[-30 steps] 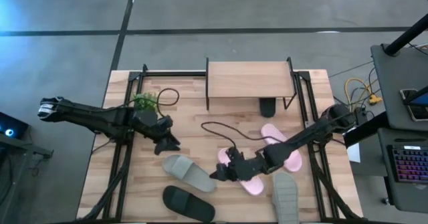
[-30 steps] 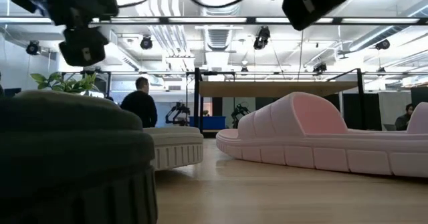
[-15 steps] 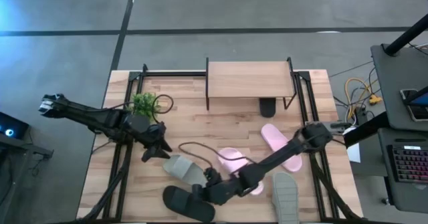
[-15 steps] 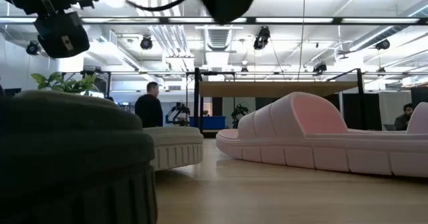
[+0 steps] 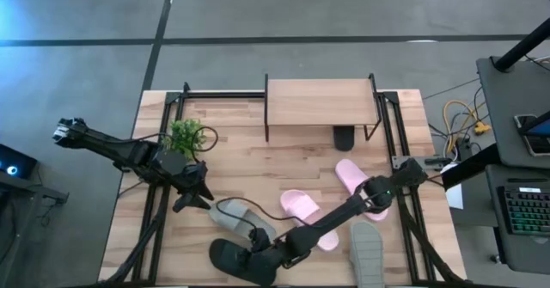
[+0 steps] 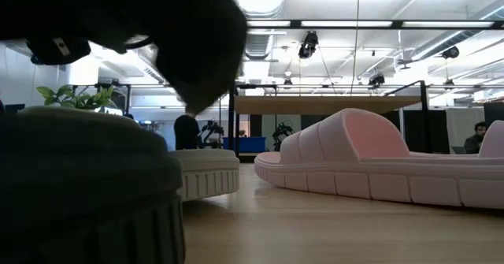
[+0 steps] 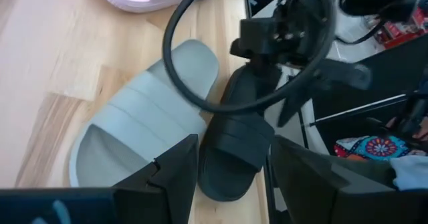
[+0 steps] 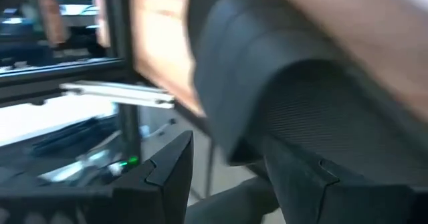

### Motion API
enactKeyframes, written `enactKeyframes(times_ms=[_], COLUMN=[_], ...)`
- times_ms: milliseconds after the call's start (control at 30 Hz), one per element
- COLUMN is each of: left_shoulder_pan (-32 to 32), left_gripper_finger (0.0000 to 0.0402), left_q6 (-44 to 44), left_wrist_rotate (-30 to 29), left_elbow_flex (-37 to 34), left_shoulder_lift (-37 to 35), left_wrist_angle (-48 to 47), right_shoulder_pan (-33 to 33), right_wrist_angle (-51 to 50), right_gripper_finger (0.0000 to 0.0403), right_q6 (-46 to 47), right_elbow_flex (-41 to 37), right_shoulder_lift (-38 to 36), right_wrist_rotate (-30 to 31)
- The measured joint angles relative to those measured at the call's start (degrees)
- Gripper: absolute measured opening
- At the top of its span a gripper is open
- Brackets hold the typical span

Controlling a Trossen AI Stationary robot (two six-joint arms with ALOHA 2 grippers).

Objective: Pick and place slides into the shelf
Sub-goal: Move the black slipper under the shelf

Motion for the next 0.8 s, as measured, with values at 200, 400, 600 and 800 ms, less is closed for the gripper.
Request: enactKeyframes(times_ms=[200, 400, 600, 800], left_shoulder_pan=[0.0, 0.0, 0.0, 0.0], left_gripper_finger=[0.0173, 0.0173, 0.0173, 0.0173], left_q6=[0.0, 1.2, 1.67, 1.36], left_wrist_rotate=[-0.06, -0.2, -0.43, -0.44], left_elbow_flex=[-0.04, -0.2, -0.9, -3.15], left_shoulder_lift=[-0.6, -0.31, 0.16, -0.21], left_wrist_angle=[-0.1, -1.94, -1.76, -2.03], right_shoulder_pan=[-0.01, -1.05, -2.53, -3.16], right_wrist_angle=[-5.85, -3.86, -0.93, -1.17], right_gripper_finger=[0.0172, 0.0167, 0.0166, 0.0127], right_q6=[1.01, 1.05, 0.52, -0.3], right_elbow_flex=[1.58, 1.47, 1.39, 1.34], right_shoulder_lift=[0.2, 0.47, 1.68, 2.21], right_wrist_rotate=[1.55, 1.6, 1.54, 0.85])
